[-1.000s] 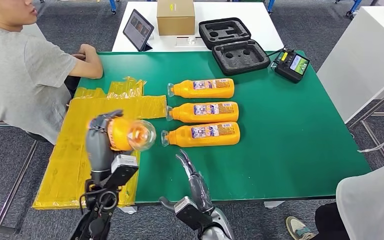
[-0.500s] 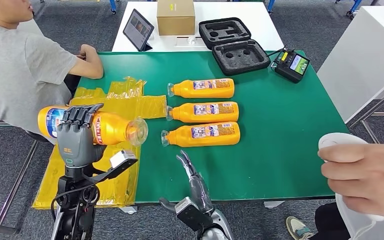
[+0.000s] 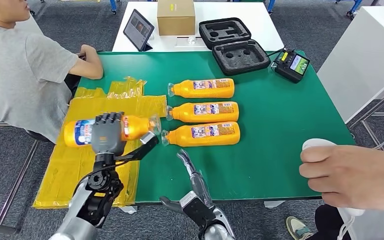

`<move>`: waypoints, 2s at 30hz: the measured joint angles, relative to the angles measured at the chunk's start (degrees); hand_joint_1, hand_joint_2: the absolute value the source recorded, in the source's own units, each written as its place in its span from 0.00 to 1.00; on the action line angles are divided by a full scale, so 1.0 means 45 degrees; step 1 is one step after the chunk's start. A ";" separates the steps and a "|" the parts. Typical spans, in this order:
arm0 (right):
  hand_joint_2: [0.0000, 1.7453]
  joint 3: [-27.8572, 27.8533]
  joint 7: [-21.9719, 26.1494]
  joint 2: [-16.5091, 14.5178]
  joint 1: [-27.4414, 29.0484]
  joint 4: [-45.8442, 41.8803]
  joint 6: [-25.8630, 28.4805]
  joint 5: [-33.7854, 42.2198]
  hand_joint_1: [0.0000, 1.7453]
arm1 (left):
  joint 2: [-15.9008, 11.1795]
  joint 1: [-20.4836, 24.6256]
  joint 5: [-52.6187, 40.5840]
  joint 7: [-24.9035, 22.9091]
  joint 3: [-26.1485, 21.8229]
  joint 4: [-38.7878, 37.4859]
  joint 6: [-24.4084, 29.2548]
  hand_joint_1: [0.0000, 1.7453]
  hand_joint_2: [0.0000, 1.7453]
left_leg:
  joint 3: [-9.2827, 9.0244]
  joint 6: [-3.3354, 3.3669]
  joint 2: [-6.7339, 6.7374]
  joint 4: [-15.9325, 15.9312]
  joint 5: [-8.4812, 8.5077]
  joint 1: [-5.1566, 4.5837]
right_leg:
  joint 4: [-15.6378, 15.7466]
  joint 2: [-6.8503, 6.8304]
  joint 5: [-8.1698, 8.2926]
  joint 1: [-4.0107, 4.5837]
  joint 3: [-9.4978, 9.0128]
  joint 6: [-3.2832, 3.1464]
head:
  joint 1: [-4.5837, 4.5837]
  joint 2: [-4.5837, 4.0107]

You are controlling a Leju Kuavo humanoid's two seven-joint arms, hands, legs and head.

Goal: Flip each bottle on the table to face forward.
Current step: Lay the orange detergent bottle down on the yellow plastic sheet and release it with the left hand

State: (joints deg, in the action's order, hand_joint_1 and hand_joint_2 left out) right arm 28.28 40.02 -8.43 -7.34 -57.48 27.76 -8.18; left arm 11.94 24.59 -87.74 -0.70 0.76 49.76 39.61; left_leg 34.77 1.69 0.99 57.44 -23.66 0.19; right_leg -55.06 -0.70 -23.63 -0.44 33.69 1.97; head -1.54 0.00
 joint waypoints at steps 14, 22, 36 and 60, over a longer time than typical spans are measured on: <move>1.00 -0.0528 0.0000 -0.0080 -0.0039 0.0245 -0.0396 0.0050 0.00 | -0.0511 0.1899 -0.0041 -0.1209 0.1360 -0.5323 -0.0776 1.00 1.00 | 0.0036 -0.0001 -0.0024 0.0000 0.0000 0.0000 | 0.0000 -0.0007 -0.0001 0.0000 0.0026 0.0001 | 0.0001 0.0000; 1.00 -0.0692 0.0000 -0.0193 -0.0387 0.0619 -0.0464 0.0136 0.00 | -0.0663 0.2326 -0.0046 -0.2161 0.1824 -0.5908 -0.1237 1.00 1.00 | 0.0029 -0.0008 -0.0022 -0.0002 0.0011 0.0002 | -0.0002 -0.0006 0.0003 0.0002 0.0020 0.0001 | 0.0001 0.0000; 1.00 -0.0791 0.0000 -0.0192 -0.0524 0.1069 -0.0414 0.0215 0.00 | -0.1020 0.2378 -0.0010 -0.2690 0.2045 -0.6099 -0.0888 1.00 1.00 | 0.0028 -0.0016 -0.0027 -0.0002 0.0017 0.0005 | -0.0009 -0.0007 0.0003 0.0002 0.0019 0.0001 | 0.0002 0.0000; 1.00 -0.0791 0.0000 -0.0119 -0.0707 0.1473 -0.0364 0.0278 0.00 | -0.1186 0.2539 0.0569 -0.1675 0.1610 -0.6221 -0.2202 0.04 1.00 | -0.0020 -0.0023 -0.0038 -0.0005 0.0025 0.0005 | -0.0010 -0.0020 0.0004 0.0002 -0.0033 -0.0002 | 0.0001 0.0000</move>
State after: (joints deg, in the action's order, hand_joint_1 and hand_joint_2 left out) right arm 24.72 40.02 -8.96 -10.52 -50.85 26.12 -6.93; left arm 6.60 36.02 -85.18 -8.23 8.01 21.77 29.70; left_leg 34.68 1.58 0.82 57.42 -23.55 0.22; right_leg -55.10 -0.79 -23.61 -0.42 33.55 1.96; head -1.54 0.00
